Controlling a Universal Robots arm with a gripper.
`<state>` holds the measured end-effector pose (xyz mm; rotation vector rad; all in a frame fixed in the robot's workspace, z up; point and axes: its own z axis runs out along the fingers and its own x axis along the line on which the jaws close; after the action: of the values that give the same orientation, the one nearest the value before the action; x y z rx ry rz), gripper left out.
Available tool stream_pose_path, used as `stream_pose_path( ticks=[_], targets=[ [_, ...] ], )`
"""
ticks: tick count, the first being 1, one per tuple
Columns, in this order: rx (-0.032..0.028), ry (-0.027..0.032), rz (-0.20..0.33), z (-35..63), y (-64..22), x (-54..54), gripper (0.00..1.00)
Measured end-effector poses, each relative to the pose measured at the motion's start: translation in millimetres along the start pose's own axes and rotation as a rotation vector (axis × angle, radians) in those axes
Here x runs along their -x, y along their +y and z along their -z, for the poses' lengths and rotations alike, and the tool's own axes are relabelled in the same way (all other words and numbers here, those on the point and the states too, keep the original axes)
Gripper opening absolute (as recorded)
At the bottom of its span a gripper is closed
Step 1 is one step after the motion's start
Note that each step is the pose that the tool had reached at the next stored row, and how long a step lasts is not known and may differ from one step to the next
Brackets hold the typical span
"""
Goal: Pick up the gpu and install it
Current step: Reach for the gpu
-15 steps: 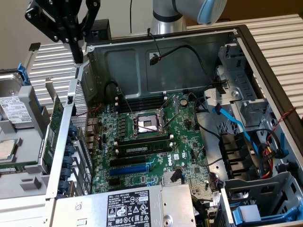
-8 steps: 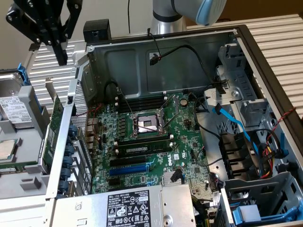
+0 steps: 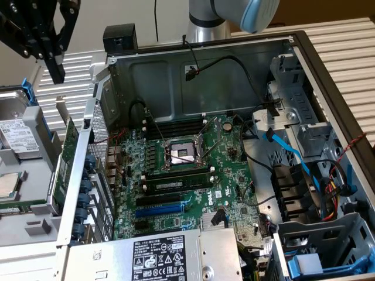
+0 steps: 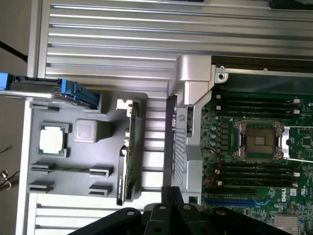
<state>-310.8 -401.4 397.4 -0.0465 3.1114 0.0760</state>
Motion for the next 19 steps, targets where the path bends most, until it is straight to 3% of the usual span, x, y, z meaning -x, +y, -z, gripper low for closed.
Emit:
stream_pose_path(
  ticks=[4,5,9,13,19],
  targets=[
    [0.0001,-0.0003,0.001,0.0,0.1,-1.5,0.12],
    [0.0000,-0.0029,0.001,0.1,0.1,-2.5,0.12],
    [-0.0006,-0.0289,0.012,0.1,0.1,-4.6,0.12],
    [-0.0007,-0.0301,0.013,0.1,0.3,-8.8,0.12],
    [-0.0010,-0.0370,0.014,-2.6,0.8,-31.4,0.12]
  ],
)
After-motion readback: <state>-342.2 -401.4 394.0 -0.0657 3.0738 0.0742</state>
